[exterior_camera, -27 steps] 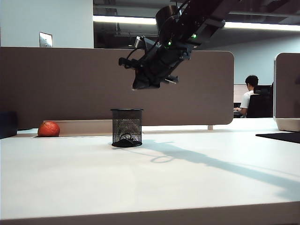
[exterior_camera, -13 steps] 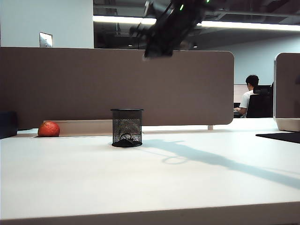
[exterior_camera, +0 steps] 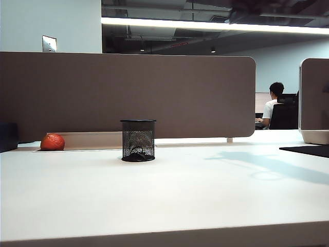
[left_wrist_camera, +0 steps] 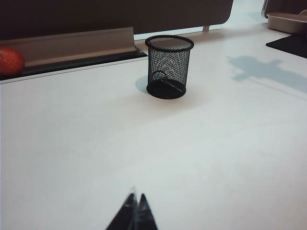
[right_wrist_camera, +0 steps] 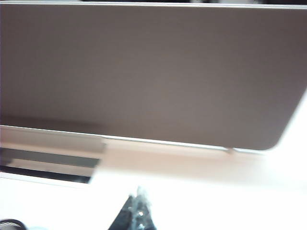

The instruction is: Pick up a bunch of keys from the table, then put them into the black basket.

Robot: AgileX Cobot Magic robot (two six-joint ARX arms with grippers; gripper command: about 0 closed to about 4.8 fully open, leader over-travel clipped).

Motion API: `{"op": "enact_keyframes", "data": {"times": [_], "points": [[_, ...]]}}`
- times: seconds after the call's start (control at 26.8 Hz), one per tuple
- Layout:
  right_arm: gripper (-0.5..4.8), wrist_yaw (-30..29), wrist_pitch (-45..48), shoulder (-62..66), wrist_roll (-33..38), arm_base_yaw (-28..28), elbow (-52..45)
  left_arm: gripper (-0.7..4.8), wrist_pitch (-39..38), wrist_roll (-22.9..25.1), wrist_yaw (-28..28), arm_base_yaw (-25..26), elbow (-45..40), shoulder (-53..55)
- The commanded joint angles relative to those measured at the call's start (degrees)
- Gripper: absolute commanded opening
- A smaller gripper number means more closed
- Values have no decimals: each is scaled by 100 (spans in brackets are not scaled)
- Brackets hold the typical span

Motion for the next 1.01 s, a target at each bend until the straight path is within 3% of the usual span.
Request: {"op": "enact_keyframes", "data": {"times": [0.04,0.22,0.45,0.63,1.01], "points": [[-5,55,-282,-278,-20,-249,7,-5,208,-17,-380,4,35,2],[-5,55,-444,-748,-20,-678,4,-6,433,-17,-1008,4,35,2],[-5,50,-1051,-1390,-39,-960,-138,-6,479,-20,-1143,4,35,2],[-5,92,-588,-2796,-37,-1259,-1923,-6,529,-17,-1167,4,35,2],[-5,94,177,-4734,35,-1582,-4487,-6,636,-20,-1722,4,35,2]]}}
